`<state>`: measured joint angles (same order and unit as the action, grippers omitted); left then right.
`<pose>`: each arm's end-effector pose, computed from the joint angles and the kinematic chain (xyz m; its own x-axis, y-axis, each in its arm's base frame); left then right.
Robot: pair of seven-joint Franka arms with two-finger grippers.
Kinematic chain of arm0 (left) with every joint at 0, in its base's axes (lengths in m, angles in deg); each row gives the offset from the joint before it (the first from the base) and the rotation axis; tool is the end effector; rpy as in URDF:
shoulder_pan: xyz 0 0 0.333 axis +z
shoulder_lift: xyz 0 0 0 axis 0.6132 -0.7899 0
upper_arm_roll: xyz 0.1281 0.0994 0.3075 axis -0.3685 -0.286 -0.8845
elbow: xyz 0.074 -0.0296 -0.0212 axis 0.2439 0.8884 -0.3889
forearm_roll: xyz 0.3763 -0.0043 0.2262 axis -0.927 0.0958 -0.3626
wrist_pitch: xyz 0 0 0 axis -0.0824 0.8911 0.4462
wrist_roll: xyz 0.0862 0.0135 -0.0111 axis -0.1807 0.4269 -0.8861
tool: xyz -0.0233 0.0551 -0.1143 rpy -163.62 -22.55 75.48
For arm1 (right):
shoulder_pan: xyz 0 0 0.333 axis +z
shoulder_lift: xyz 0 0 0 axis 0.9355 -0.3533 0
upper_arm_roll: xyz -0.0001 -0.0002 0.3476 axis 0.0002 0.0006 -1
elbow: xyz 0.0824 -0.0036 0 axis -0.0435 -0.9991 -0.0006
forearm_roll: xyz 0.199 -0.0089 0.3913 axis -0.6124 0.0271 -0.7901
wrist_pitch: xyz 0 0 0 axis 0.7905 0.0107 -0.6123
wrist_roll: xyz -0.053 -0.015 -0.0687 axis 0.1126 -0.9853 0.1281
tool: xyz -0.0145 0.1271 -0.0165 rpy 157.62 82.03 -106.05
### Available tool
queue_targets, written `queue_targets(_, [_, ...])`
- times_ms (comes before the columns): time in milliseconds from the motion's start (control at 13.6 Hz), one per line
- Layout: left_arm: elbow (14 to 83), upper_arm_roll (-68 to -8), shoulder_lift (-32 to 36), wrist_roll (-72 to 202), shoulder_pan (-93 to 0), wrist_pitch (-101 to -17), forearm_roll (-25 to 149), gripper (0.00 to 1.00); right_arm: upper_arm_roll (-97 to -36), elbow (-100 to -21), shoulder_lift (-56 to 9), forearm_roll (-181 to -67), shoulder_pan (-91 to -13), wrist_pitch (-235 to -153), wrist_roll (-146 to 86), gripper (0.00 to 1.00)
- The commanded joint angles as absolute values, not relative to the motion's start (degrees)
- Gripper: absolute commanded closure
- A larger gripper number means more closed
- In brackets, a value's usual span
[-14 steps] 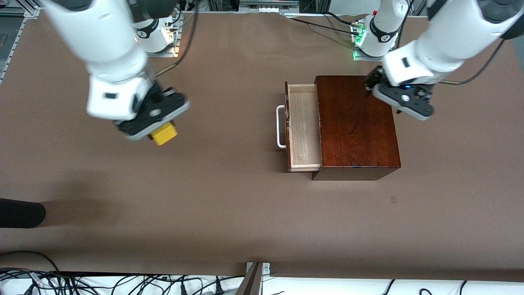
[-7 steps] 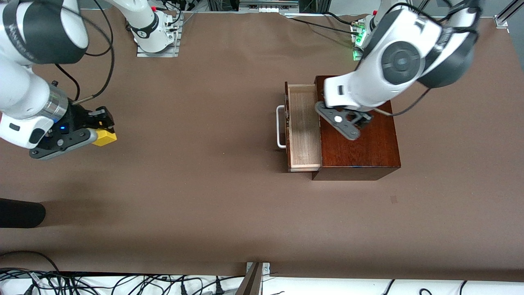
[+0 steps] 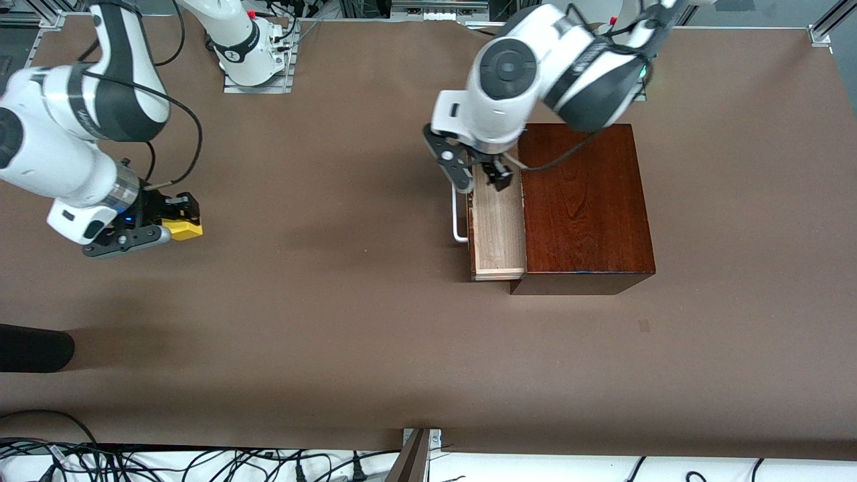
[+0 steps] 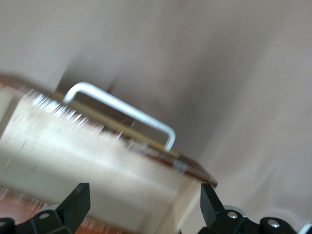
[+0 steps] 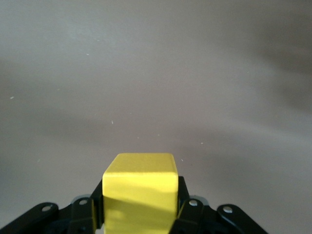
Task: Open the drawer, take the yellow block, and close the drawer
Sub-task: 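Push the drawer shut with the left gripper while the right gripper lowers the cube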
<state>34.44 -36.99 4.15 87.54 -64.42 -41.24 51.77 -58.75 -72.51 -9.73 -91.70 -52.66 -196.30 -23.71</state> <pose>0.5198 -0.4894 0.4306 0.4689 -0.8769 -0.1055 -0.8654 -0.4800 0.1437 0.6351 0.0495 0.3876 0.9736 0.2263 -0.0307 0.2253 -0.9737 -0.0331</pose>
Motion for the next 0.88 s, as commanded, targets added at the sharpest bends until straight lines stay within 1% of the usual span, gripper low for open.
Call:
queue_targets(0, [32.29, -37.5, -1.7, 90.37, -69.72, -45.5, 47.56, 0.0, -59.94, -81.43, -8.11, -92.18, -53.05, -205.87, -28.3, 1.0])
queue_targets(147, [31.85, -37.67, -5.31, 96.77, -70.87, -48.76, 47.29, 0.0, -60.2, -86.61, -9.96, -92.44, -53.14, -215.18, -28.66, 1.0])
queue_targets(220, [31.85, -37.67, -5.94, 97.41, -70.87, -49.9, 45.99, 0.0, -60.29, -88.73, -11.27, -92.53, -53.23, -219.4, -29.97, 1.0])
queue_targets(294, [31.85, -37.59, -7.08, 97.33, -70.96, -52.52, 44.41, 0.0, -60.38, -89.88, -12.5, -92.53, -53.23, -222.23, -32.42, 1.0])
queue_targets(441, [31.85, -37.59, -10.58, 98.37, -70.96, -55.61, 43.08, 0.0, -60.47, -89.98, -14.61, -92.97, -53.32, -223.74, -33.5, 1.0])
queue_targets(514, [31.85, -37.67, -11.21, 100.03, -70.78, -56.76, 41.94, 0.0, -61.08, -90.06, -15.76, -93.06, -53.32, -225.14, -33.5, 1.0])
queue_targets(661, [31.85, -37.85, -11.13, 103.55, -70.43, -56.51, 40.35, 0.0, -61.96, -90.94, -17.26, -93.15, -53.49, -227.26, -33.59, 1.0])
queue_targets(808, [32.55, -38.37, -10.52, 106.72, -69.82, -54.93, 40.26, 0.0, -63.09, -91.47, -18.4, -93.15, -53.49, -227.35, -33.59, 1.0])
